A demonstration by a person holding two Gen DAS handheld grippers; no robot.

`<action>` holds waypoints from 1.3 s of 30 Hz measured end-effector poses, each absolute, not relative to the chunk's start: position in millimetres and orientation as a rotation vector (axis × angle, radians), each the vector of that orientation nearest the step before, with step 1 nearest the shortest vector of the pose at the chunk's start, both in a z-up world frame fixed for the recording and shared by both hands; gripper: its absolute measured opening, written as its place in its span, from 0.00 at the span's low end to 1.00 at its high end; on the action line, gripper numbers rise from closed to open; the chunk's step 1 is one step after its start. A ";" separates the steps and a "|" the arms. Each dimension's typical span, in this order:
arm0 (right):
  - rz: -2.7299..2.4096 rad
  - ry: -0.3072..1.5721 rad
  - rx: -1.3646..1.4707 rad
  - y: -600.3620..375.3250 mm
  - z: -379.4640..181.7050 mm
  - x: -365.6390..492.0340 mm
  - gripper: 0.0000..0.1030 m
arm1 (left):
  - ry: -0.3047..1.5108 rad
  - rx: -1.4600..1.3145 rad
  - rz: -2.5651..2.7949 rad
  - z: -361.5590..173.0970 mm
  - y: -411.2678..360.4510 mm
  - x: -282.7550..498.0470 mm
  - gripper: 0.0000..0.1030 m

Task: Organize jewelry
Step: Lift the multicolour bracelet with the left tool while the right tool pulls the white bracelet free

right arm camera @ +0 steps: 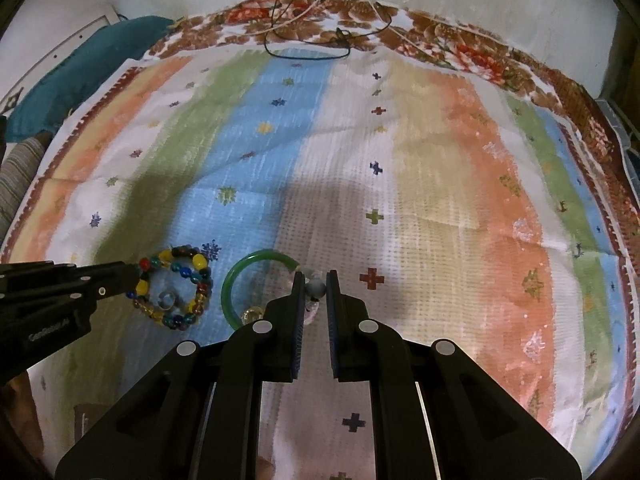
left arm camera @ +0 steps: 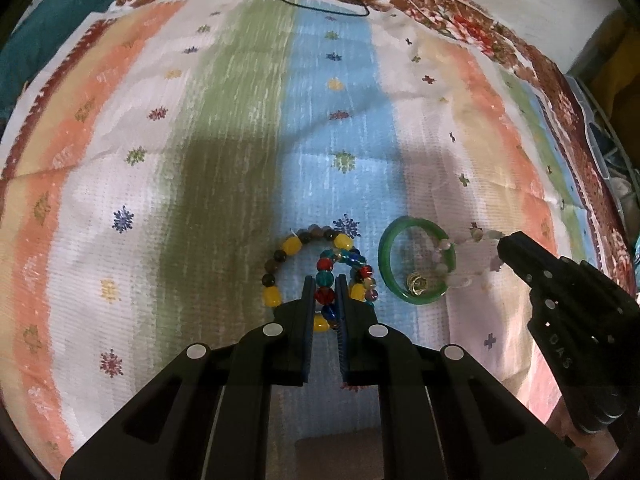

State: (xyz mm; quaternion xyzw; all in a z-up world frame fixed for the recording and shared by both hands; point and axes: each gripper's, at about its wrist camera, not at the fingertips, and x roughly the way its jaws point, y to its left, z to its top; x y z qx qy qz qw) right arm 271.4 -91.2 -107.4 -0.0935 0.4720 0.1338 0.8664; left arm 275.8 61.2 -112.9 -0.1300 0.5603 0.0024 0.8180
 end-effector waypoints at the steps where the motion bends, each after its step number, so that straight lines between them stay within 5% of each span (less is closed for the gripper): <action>1: 0.279 0.984 -0.195 -92.1 -105.3 270.0 0.11 | 1.190 -0.272 0.005 -111.6 59.9 275.1 0.09; 39: 0.324 0.903 -0.184 -98.2 -63.2 207.9 0.11 | 1.060 -0.086 0.031 -57.0 33.3 225.3 0.09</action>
